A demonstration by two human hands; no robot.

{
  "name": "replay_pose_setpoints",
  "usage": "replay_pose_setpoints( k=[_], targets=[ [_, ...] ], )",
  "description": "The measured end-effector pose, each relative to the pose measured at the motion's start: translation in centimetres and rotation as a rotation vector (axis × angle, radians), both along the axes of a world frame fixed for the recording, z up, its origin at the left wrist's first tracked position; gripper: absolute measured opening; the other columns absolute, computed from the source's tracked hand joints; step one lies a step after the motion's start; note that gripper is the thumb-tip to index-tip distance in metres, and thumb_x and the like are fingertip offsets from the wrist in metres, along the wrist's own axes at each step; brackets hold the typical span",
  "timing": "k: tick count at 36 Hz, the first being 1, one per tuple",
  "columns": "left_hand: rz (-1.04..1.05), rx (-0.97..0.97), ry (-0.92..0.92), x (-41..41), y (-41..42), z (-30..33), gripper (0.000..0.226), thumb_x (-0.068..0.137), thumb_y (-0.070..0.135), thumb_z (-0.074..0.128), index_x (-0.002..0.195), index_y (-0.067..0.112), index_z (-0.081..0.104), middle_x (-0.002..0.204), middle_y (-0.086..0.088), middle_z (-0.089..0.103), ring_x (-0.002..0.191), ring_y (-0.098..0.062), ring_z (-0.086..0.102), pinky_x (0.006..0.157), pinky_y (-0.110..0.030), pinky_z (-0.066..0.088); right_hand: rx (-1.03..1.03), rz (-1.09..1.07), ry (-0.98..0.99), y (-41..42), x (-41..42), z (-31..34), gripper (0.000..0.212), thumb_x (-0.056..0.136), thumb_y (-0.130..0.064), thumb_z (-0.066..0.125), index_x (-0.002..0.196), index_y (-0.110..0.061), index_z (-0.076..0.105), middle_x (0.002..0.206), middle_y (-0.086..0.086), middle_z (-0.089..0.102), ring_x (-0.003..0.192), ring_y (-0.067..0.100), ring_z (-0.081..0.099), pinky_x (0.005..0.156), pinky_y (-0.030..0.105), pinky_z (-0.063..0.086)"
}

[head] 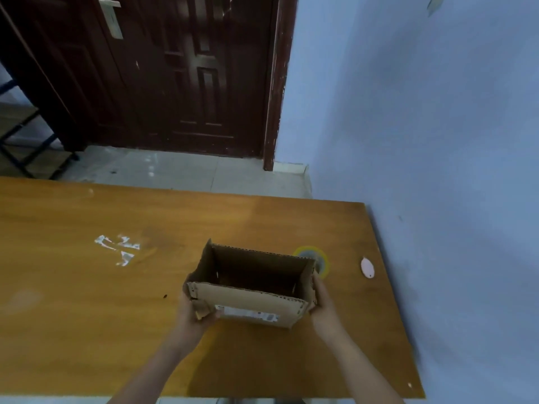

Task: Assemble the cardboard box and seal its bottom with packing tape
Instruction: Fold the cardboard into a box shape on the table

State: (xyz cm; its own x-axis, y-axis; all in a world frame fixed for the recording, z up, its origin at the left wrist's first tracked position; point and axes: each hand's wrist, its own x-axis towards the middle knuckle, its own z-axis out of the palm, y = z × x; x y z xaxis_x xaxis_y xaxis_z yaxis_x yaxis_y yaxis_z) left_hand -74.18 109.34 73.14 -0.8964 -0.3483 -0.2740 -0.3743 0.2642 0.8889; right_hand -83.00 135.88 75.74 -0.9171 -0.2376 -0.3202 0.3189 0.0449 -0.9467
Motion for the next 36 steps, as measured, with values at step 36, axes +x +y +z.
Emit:
replay_pose_setpoints(
  k=[36],
  targets=[
    [-0.249,-0.366,0.223,-3.9,-0.4,9.6,0.035,0.082,0.011,0.063,0.113,0.026,0.055,0.146,0.015,0.013,0.136,-0.011,0.014,0.11,-0.035,0.024,0.545,-0.066,0.339,-4.0,2.0,7.7,0.064,0.088,-0.01,0.06,0.14,-0.028,0.027,0.143,-0.011,0.033,0.131,0.007,0.035,0.107,0.027,0.035]
  ],
)
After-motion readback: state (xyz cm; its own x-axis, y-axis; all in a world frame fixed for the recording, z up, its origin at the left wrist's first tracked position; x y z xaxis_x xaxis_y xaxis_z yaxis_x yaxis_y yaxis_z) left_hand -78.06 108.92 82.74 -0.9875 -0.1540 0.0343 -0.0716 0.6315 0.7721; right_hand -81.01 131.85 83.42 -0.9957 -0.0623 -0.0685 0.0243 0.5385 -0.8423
